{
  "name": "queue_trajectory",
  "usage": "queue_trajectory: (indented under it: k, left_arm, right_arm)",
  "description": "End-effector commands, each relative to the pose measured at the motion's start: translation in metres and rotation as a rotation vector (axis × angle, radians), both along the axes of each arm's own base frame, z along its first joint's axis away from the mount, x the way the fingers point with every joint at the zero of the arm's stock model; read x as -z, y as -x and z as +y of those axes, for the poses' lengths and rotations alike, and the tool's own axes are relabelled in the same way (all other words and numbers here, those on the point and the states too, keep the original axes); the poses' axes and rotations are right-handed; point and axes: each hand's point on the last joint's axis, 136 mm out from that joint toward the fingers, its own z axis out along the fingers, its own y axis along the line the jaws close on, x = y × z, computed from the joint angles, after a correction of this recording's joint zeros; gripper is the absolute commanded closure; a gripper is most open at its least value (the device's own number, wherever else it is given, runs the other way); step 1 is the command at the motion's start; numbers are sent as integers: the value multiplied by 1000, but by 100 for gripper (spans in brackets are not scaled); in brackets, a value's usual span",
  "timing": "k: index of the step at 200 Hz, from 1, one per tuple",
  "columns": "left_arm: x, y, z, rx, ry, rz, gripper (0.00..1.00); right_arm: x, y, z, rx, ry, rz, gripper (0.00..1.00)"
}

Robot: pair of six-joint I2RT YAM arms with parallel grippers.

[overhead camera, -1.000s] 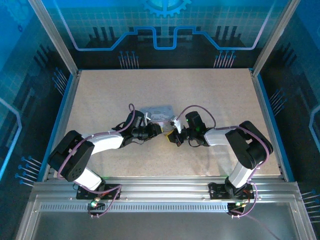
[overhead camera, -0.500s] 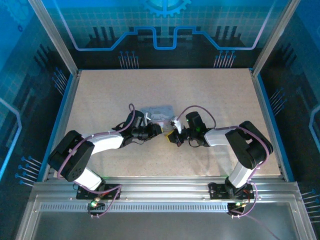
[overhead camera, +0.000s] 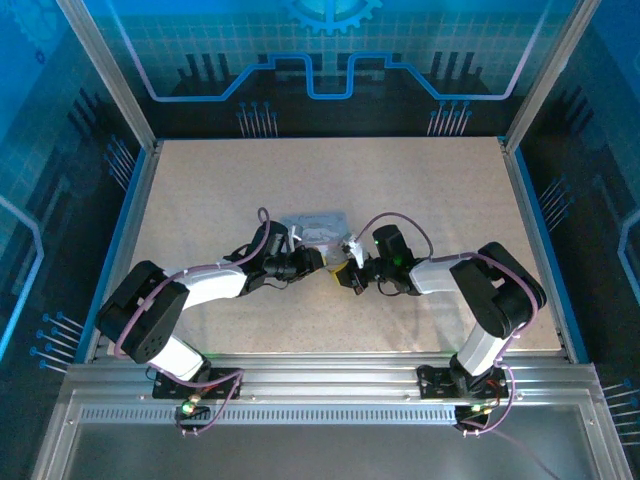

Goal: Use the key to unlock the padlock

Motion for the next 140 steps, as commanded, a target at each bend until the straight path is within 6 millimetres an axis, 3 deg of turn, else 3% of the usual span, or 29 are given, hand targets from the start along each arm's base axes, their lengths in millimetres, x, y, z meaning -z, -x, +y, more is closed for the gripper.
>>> queue_trajectory:
  k: [1,140]
  left_arm:
    - [-18,5,-13,58,82,-32,75]
    - [-18,5,-10,53,84,-33,75]
  right_arm:
    - [-21,-5,7,-24,-72,-51,100]
    - [-13,-13,5,-3,-64,-27,100]
